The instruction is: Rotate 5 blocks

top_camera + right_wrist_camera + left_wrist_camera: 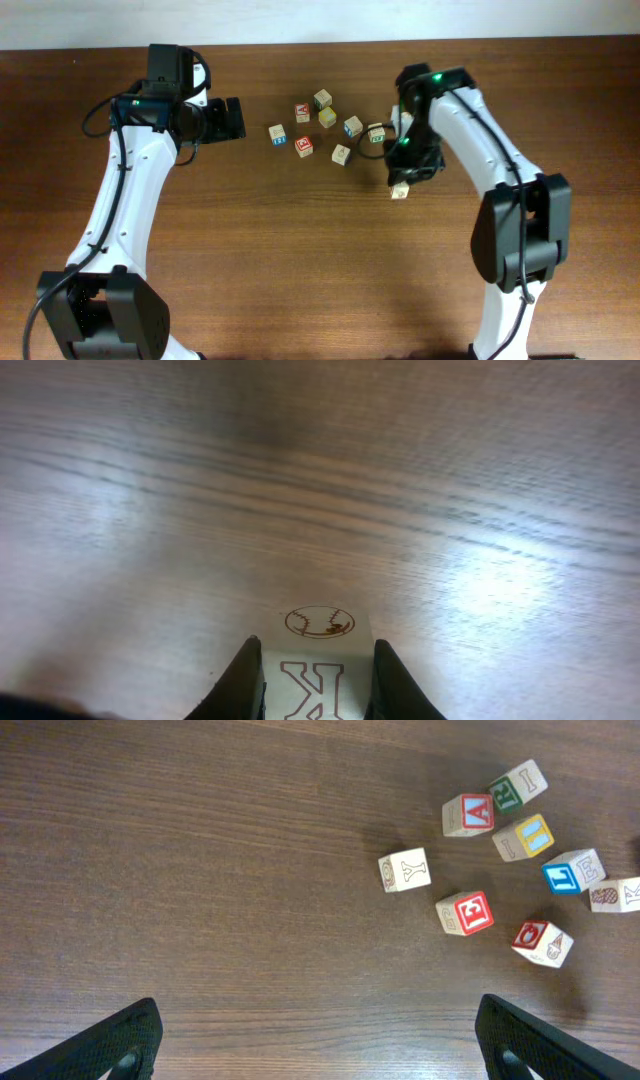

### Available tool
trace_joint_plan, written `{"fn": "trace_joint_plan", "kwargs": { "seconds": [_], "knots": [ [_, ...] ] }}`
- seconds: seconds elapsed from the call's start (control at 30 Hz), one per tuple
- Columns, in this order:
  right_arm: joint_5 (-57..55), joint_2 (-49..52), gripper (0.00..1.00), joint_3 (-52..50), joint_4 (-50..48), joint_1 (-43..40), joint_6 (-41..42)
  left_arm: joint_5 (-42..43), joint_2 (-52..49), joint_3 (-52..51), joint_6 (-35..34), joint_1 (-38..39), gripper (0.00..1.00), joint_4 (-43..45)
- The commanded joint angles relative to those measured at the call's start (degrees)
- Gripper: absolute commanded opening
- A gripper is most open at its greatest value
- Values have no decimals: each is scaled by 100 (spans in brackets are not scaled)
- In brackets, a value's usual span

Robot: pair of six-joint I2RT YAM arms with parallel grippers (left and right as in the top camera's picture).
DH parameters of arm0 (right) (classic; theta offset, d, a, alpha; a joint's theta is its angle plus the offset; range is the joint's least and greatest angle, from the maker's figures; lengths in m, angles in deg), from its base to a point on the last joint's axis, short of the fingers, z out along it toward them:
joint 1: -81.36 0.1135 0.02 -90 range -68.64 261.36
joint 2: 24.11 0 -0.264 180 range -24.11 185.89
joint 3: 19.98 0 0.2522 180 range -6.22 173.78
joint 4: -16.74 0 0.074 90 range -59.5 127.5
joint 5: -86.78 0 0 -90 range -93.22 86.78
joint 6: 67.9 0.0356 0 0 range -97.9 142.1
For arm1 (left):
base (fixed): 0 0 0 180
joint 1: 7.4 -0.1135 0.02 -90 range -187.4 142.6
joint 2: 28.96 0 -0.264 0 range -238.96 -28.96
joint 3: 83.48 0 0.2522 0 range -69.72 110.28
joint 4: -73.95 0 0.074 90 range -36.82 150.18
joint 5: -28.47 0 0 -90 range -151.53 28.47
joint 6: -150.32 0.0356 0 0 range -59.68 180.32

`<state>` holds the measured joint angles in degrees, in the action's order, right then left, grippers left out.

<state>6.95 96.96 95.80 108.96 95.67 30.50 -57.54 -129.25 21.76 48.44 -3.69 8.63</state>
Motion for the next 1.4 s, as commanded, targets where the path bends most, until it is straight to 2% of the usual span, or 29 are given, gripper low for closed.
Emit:
{"fn": "trace_joint_plan", "kwargs": {
  "seconds": [0.0, 0.1, 0.2, 0.43, 0.73, 0.97, 1.07, 1.27, 1.37],
  "knots": [
    [-715, -76, 14, -315, -138, 317, 581, -83, -31, 83, -92, -13, 99, 55],
    [-1248, -76, 14, -713, -678, 520, 1082, -83, -31, 83, -92, -13, 99, 59],
    [-1239, -76, 14, -1307, -1318, 629, 1207, -83, -31, 83, -92, -13, 99, 52],
    [-1237, -81, 15, -1714, -1611, 640, 1204, -83, -31, 83, -92, -13, 99, 55],
    [-1169, -83, 50, -1128, -1056, 640, 1191, -83, -31, 83, -92, -13, 99, 55],
    [-975, -83, 61, -271, -699, 629, 1029, -83, -31, 83, -92, -13, 99, 57],
    [-1139, -81, 70, 269, -1132, 619, 789, -83, -31, 83, -92, -13, 99, 63],
    [-1556, 125, 71, 323, -2846, 614, 531, -83, -31, 83, -92, -13, 99, 74],
    [-1648, 319, 71, 323, -3233, 509, 531, -81, -31, 83, -92, -13, 99, 68]
  ]
}}
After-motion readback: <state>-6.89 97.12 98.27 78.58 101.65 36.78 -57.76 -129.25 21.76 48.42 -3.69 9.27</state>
